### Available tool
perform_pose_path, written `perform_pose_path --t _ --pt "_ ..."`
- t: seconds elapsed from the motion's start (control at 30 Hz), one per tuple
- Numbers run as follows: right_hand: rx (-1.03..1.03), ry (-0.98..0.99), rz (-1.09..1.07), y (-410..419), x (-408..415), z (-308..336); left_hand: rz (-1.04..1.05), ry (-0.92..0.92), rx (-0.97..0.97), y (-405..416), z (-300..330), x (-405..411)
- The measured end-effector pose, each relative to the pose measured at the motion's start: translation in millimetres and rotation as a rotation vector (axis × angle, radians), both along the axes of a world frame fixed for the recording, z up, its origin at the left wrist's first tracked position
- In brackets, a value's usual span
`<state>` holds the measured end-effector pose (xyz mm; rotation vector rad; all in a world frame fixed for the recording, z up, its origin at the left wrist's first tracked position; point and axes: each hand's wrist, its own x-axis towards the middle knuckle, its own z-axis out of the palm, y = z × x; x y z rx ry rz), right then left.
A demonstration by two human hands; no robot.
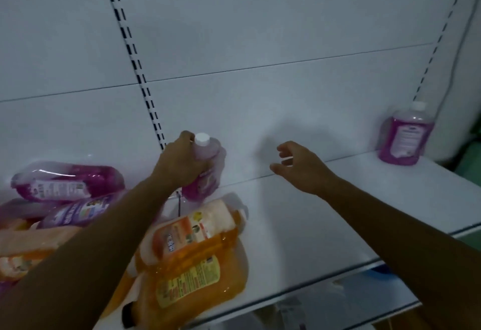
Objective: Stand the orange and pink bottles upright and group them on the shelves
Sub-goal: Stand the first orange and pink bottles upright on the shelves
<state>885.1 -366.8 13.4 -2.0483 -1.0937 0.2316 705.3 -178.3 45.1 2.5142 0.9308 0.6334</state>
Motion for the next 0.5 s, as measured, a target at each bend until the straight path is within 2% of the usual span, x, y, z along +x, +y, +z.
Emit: perform_pose_path --t 0.17,0.27,0.5 --pt "0.013 0.051 -0.013 -40.8 44.1 -7.4 -0.270 -0.062 -0.069 -46.2 25.5 77.1" --pt "0.013 0.121 -0.028 -74.9 72.5 -12.2 -0.458 -0.112 -0.178 -92.4 29.5 130.7" --pt "0.120 0.178 -0.151 -175.1 144.8 -42.8 -0.754 -0.169 -0.275 -197.1 4.5 251.8"
